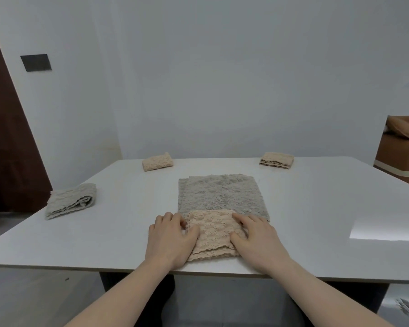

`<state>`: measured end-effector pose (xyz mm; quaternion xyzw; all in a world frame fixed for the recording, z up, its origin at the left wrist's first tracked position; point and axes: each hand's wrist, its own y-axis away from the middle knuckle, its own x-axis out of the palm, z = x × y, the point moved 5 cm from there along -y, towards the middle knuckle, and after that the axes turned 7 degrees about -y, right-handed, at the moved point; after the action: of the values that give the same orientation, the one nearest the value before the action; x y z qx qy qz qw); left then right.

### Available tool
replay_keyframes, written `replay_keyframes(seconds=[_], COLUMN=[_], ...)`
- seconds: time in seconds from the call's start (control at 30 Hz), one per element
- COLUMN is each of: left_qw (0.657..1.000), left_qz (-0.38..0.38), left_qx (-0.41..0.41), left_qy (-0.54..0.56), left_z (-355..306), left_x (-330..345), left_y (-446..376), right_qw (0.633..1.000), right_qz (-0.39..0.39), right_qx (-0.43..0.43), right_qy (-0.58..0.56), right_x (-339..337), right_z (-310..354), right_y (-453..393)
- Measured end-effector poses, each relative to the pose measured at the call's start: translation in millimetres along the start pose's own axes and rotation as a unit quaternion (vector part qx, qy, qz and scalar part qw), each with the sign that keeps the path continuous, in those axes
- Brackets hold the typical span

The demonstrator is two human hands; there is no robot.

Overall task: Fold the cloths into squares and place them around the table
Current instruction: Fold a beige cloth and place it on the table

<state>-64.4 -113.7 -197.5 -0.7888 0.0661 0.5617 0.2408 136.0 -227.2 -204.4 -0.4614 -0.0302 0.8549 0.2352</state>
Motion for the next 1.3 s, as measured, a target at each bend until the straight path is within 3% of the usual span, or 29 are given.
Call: replay_keyframes(seconds=[0.47, 0.83, 1.03, 1.2, 1.3], left_qw=[0.990, 0.986, 0.985, 0.982, 0.955], left_qz=[0.015, 0.053, 0.083, 0.161, 0.249], left_qx=[0.097, 0.127, 0.100, 0.061, -0.068], left_qy=[0.099, 0.092, 0.113, 0.084, 0.148], left_z=[-8, -12, -16, -25, -42], left_x=[0, 4, -8, -26, -50], left_y=[1, 0, -5, -13, -17], right_qw=[0.999, 0.998, 0.999, 0.977, 0.929], right_qz=[0.027, 0.031, 0.039, 0.165, 0.231], right_qx=[-0.012, -0.019, 0.001, 0.117, 0.234], right_qy=[-0.013, -0.042, -0.034, -0.069, -0.170], right_x=[2, 8, 4, -14, -50], right_z=[-1, -6, -2, 15, 42], right_y=[-2, -5, -9, -18, -27])
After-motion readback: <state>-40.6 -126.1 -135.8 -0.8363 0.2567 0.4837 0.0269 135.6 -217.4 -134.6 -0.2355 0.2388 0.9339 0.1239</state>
